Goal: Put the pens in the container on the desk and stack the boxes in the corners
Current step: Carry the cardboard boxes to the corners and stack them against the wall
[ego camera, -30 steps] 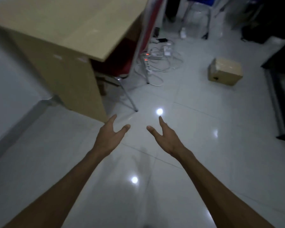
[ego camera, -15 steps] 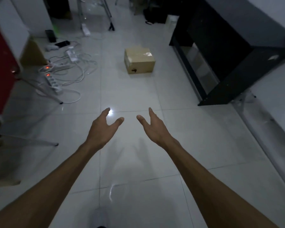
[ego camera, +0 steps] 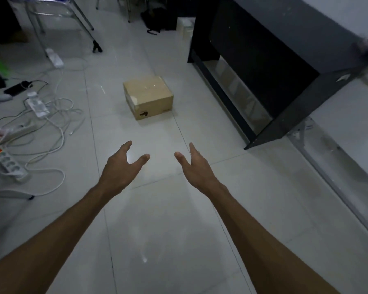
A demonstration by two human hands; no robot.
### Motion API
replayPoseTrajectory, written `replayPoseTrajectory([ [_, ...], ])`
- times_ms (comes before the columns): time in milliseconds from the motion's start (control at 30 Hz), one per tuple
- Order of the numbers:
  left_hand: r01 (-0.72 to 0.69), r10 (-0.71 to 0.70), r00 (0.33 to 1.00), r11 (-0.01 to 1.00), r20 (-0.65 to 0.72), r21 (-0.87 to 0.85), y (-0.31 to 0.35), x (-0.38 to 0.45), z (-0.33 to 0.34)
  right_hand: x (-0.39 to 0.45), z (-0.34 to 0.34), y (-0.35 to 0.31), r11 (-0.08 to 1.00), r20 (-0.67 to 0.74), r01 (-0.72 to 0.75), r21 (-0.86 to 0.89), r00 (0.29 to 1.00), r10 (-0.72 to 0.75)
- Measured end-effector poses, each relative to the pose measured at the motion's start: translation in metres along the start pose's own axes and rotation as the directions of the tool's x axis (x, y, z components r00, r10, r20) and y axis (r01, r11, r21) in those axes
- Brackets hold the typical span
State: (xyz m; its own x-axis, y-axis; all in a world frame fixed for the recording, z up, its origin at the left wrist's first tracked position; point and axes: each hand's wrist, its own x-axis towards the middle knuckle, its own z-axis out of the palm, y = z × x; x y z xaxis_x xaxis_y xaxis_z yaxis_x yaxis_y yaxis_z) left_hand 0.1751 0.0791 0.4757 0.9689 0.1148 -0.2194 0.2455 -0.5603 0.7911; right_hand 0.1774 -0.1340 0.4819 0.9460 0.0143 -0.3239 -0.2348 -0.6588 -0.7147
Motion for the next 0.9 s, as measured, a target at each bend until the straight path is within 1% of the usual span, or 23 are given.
replayPoseTrajectory([
  [133,-0.005,0.004,1.0,1.0,0.027,0.002,0.005,0.074,-0.005,0.075,-0.007,-0.016,0.999,0.004,0.012,0.041,1.0,-0.012],
  [300,0.032,-0.032,0.999,0.999,-0.009,0.023,0.017,0.191,-0.006,0.196,-0.021,-0.031,0.998,0.013,0.006,0.061,1.0,-0.007],
  [467,0.102,-0.103,0.995,0.995,-0.015,-0.01,0.026,0.308,0.002,0.318,-0.036,-0.03,0.99,0.043,-0.066,0.126,0.997,0.061],
  [633,0.162,-0.162,0.987,0.986,-0.002,-0.032,0.027,0.403,0.008,0.419,-0.048,-0.033,0.983,0.044,-0.127,0.132,0.992,0.122],
  [733,0.18,-0.18,0.984,0.982,0.0,-0.049,0.027,0.466,0.008,0.479,-0.048,-0.039,0.979,0.031,-0.156,0.134,0.988,0.153],
  [800,0.19,-0.191,0.982,0.98,-0.003,-0.062,0.021,0.506,0.009,0.518,-0.043,-0.042,0.974,-0.004,-0.174,0.144,0.984,0.176],
  [900,0.224,-0.223,0.975,0.97,0.019,-0.093,0.005,0.564,0.011,0.571,-0.029,-0.043,0.968,-0.025,-0.203,0.144,0.978,0.209],
])
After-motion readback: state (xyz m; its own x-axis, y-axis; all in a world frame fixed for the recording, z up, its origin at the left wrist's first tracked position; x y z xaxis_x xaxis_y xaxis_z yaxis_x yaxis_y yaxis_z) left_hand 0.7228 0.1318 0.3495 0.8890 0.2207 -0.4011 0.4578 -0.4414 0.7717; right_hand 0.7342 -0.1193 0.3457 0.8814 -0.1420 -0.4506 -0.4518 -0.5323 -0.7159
